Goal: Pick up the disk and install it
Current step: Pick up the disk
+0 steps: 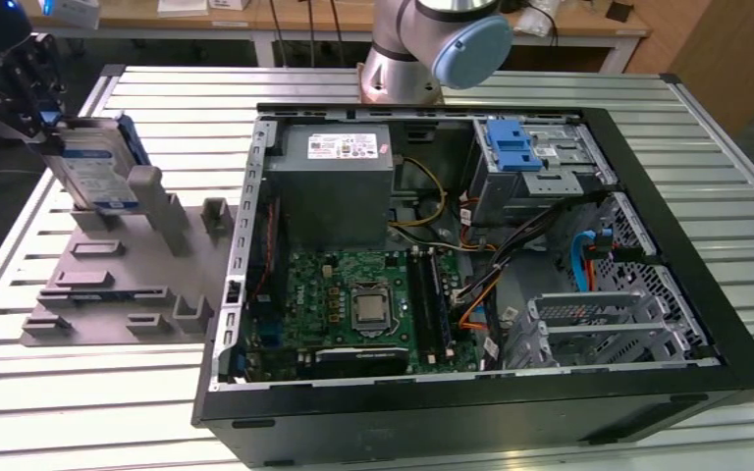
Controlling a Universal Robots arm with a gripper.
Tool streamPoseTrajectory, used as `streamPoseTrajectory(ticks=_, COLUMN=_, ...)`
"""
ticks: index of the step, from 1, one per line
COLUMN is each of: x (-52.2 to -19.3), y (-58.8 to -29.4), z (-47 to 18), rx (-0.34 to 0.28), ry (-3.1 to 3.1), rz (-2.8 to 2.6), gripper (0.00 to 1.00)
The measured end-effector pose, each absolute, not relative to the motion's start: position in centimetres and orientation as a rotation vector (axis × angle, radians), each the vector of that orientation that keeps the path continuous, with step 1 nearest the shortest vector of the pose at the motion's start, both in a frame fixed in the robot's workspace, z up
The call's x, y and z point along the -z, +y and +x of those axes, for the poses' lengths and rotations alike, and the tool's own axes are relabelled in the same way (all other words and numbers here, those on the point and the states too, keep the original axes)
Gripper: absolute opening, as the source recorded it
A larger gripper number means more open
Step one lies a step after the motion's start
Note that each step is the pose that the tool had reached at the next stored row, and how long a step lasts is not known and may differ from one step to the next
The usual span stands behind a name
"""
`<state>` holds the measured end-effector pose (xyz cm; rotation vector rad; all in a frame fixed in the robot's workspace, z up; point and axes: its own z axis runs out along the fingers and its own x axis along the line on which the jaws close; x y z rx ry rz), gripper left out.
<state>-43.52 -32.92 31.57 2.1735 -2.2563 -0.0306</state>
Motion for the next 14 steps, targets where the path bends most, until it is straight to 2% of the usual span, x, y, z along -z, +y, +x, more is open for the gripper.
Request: streamPoseTrajectory(ticks=14, x=-32.63, y=-32.93, z=-43.52, rx=0.030, ry=-2.256, rz=2.174, gripper=0.36)
